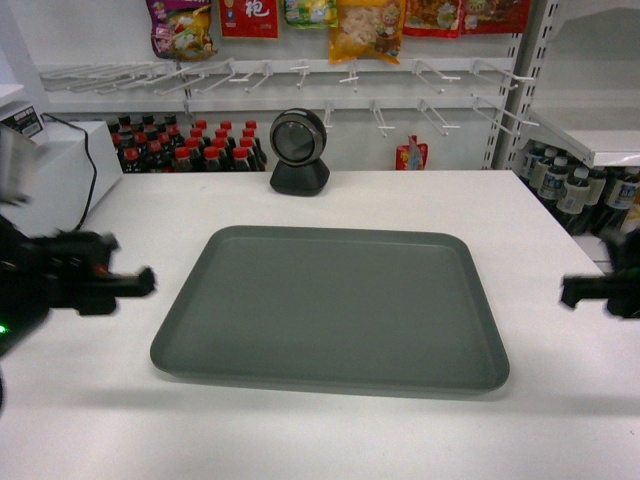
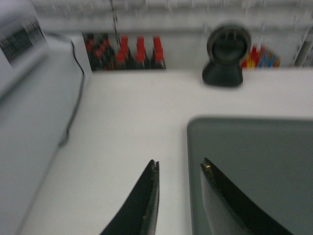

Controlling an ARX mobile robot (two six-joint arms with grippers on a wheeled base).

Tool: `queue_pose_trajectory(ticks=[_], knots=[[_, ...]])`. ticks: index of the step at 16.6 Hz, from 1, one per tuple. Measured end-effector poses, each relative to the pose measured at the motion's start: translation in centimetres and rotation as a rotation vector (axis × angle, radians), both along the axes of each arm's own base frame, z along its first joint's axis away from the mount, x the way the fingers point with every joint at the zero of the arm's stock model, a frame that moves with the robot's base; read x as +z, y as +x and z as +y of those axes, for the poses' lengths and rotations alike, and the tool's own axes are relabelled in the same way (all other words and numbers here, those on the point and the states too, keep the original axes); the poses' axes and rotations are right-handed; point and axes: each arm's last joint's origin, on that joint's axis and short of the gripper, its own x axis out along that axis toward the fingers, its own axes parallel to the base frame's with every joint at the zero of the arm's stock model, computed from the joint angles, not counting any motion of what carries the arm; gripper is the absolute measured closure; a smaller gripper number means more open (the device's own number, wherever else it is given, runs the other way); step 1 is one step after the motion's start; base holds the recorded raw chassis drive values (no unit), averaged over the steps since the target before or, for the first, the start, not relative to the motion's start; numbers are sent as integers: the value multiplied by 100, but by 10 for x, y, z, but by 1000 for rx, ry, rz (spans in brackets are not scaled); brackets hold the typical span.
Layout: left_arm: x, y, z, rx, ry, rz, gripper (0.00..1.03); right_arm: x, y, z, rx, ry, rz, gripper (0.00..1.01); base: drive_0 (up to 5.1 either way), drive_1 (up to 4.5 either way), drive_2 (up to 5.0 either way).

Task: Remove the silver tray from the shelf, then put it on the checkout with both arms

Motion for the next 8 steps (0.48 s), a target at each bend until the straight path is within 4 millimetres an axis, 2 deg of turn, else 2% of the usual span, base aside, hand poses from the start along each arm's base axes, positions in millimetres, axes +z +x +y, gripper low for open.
queue_pose_trajectory(ticks=[1,2,5,8], knots=[[26,-32,11,-23,-1,-90,102,18,-37,-11,14,0,-39,99,0,0,0],[20,-45,16,-20,4,-51,102,15,-50,-15,11,-2,-14,99,0,0,0],[40,-70,26,-9,-7,-147,102,37,-75,-23,11,9,-124,99,0,0,0],[38,-94,34,-27,-6,-107,102,39,-99,-35,15,11,-109,99,0,0,0]])
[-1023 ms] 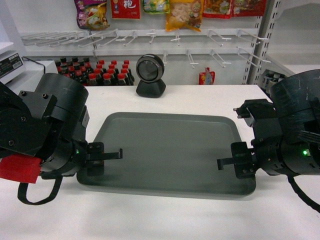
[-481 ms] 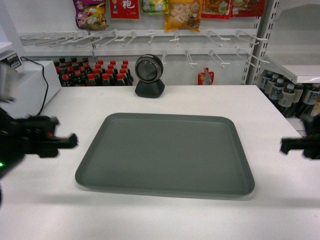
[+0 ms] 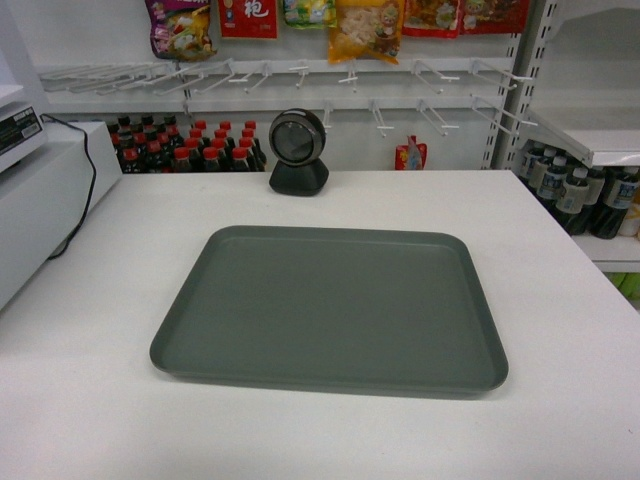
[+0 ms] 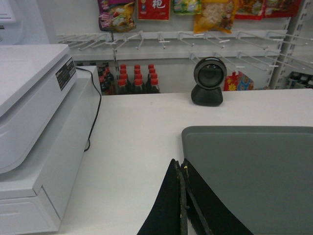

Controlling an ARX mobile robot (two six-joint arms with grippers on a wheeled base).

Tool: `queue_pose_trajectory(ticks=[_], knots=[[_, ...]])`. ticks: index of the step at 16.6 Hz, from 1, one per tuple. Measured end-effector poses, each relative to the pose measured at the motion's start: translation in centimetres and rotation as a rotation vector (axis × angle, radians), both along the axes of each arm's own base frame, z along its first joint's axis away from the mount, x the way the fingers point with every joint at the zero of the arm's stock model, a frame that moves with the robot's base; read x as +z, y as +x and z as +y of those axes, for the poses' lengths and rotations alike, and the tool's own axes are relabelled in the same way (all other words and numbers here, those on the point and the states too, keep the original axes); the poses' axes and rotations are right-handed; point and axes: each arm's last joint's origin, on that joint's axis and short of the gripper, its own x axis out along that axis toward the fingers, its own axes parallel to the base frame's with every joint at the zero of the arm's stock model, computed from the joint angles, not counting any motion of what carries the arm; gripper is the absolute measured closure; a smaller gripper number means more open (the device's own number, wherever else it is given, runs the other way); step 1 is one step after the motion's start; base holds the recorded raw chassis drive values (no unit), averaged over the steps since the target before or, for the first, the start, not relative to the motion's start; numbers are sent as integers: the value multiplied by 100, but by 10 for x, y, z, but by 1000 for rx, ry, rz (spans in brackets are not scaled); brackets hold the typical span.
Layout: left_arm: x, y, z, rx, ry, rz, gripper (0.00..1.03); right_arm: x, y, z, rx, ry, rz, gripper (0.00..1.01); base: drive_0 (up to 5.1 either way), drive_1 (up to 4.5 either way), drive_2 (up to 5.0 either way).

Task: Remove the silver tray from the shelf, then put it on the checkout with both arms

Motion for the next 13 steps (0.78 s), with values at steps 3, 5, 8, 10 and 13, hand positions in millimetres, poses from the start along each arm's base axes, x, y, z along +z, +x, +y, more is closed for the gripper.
queue_pose_trajectory(ticks=[3,5,8,10,13], knots=[[18,-19,8,9,-2,-41,102,11,-20,-3,-2,1,5,99,0,0,0],[13,-32,8,10,-1,-10,102,19,-32,-3,-4,1,-30,99,0,0,0],[17,-44,8,10,-2,-30,102,18,-45,-3,-4,1,-28,99,0,0,0],[17,-50,8,10,-2,-26,102,19,-51,-3,-4,0,-22,99,0,0,0],[21,-58,8,10,-2,-42,102,23,-59,-3,-4,0,-42,99,0,0,0]])
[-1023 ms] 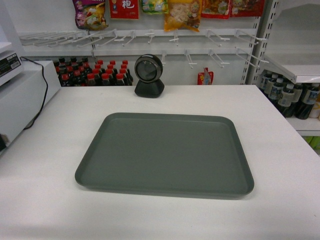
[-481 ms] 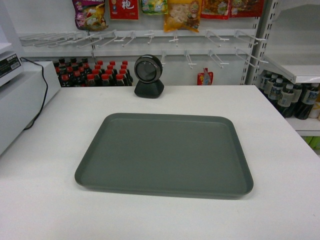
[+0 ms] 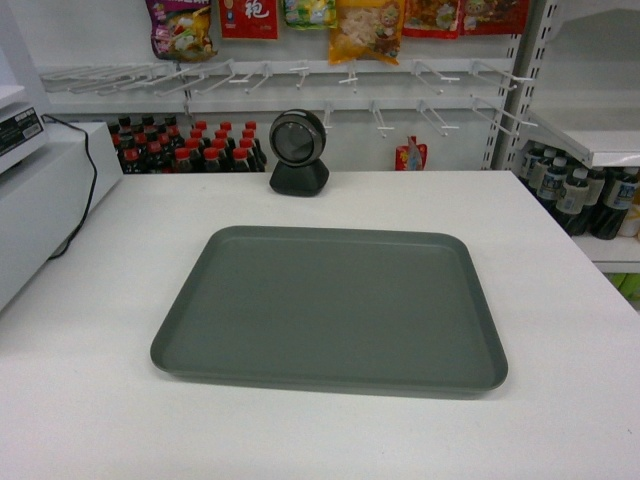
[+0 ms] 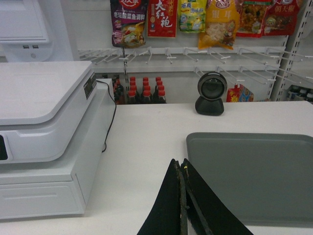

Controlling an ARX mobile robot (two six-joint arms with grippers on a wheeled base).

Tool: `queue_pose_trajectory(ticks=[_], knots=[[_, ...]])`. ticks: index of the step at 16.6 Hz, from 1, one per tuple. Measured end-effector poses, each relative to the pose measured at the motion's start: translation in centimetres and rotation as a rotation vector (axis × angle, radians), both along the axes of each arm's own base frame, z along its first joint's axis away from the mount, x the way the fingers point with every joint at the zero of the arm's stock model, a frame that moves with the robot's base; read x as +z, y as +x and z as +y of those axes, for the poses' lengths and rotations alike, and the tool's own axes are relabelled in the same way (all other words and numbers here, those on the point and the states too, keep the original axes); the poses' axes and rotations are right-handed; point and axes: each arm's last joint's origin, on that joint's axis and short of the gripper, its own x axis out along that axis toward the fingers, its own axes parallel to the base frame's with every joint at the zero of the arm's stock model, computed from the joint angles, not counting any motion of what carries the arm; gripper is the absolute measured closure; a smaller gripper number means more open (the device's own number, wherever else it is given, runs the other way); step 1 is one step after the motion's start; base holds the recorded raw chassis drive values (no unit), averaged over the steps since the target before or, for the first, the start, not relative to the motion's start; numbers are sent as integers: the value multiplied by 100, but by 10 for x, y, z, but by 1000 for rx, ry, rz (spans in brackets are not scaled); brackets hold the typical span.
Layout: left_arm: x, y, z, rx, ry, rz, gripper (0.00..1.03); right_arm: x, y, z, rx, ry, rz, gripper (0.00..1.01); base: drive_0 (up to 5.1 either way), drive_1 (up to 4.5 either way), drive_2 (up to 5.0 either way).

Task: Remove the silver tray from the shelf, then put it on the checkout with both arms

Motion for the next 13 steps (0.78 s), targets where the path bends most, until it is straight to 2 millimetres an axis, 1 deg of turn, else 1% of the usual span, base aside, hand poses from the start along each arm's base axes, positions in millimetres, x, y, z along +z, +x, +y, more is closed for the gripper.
queue_pose_trajectory(ticks=[7,13], knots=[[2,-15,0,0,0,-7,102,2,-15,0,0,0,-7,99,0,0,0],[1,-22,0,0,0,-6,102,2,-22,0,0,0,-6,99,0,0,0]])
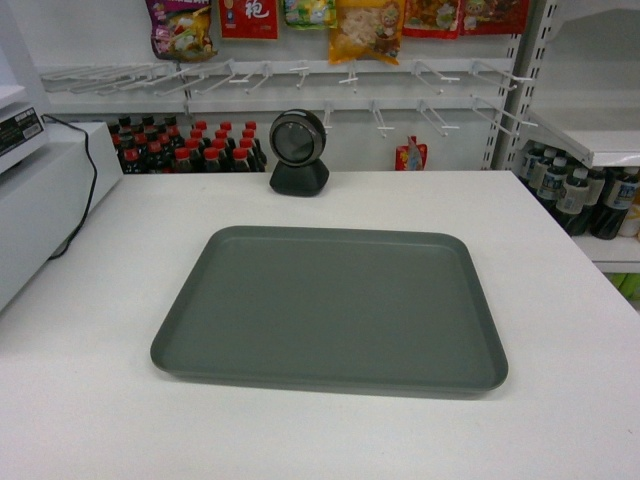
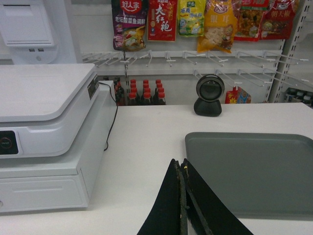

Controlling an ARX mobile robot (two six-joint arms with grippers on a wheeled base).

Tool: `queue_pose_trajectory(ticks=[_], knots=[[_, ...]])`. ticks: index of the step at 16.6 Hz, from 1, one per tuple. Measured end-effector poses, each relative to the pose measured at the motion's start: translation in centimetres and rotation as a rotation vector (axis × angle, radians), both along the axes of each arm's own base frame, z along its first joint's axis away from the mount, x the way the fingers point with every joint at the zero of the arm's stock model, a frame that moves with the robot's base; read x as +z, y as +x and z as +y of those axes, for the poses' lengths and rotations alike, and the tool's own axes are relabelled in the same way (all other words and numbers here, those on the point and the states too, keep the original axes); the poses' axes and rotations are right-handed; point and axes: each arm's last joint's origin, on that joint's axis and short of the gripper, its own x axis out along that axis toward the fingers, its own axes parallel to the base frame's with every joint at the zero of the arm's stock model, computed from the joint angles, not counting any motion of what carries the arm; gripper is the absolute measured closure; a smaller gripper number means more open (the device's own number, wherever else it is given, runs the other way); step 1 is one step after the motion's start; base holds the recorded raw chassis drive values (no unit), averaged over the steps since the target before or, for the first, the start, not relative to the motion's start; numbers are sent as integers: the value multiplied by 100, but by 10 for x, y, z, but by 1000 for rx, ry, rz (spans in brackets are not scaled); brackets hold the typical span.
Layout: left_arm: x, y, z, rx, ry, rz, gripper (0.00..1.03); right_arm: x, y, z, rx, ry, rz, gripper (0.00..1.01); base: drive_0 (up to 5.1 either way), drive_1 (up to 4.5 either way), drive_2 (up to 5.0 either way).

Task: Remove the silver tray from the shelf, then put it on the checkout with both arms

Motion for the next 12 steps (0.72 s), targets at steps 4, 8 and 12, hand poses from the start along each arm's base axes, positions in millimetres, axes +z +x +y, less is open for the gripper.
queue_pose_trajectory(ticks=[4,8,12], knots=[[-4,-11,0,3,0,17,102,-4,-11,0,0,0,18,99,0,0,0],[-4,-11,0,0,0,14,85,-3,-11,0,0,-1,10,74,0,0,0],[-3,-11,0,0,0,13,35,-3,-11,0,0,-1,10,22,0,0,0]])
